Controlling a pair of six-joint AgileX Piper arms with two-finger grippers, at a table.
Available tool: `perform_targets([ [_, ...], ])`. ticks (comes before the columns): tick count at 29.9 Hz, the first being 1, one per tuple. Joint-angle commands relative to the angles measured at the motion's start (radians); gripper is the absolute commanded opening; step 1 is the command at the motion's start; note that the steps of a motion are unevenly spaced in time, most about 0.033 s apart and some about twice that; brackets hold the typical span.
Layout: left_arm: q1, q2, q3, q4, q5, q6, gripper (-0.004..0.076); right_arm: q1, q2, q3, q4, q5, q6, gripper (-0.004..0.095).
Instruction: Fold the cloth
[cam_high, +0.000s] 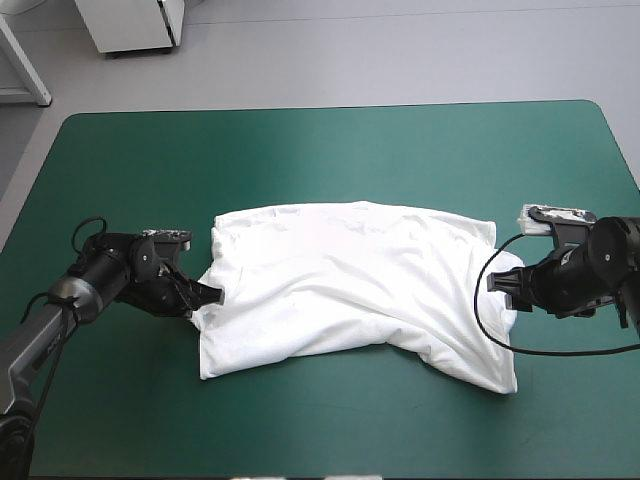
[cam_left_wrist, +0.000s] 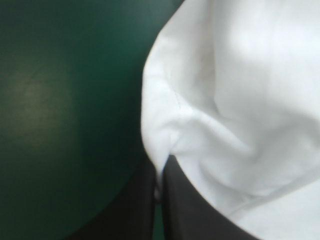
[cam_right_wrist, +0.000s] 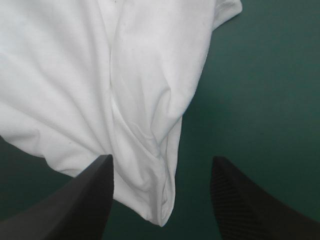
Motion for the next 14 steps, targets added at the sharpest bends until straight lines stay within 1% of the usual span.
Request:
perform_targets([
  [1,-0.001,-0.069,-0.07,-0.062,-0.021,0.046,-0.0022,0.003,-0.024,-0.033,0.002,0.014,-0.004,0.0554],
  [4,-0.013,-0.071,-0.13,-0.148,-0.025,0.121,-0.0022,0.003,-0.024,-0.033,0.002,0.014,-0.004,0.0554],
  [10,-0.118,-0.071,-0.174,-0.18,-0.088,0.126,-0.0022,0.003,-0.024,-0.033,0.002,0.014,-0.004,0.0554],
  [14,-0.215,-0.034,-0.174,-0.18,-0.096,0.122,-0.0022,0.003,-0.024,-0.033,-0.004,0.014,-0.004,0.0554],
])
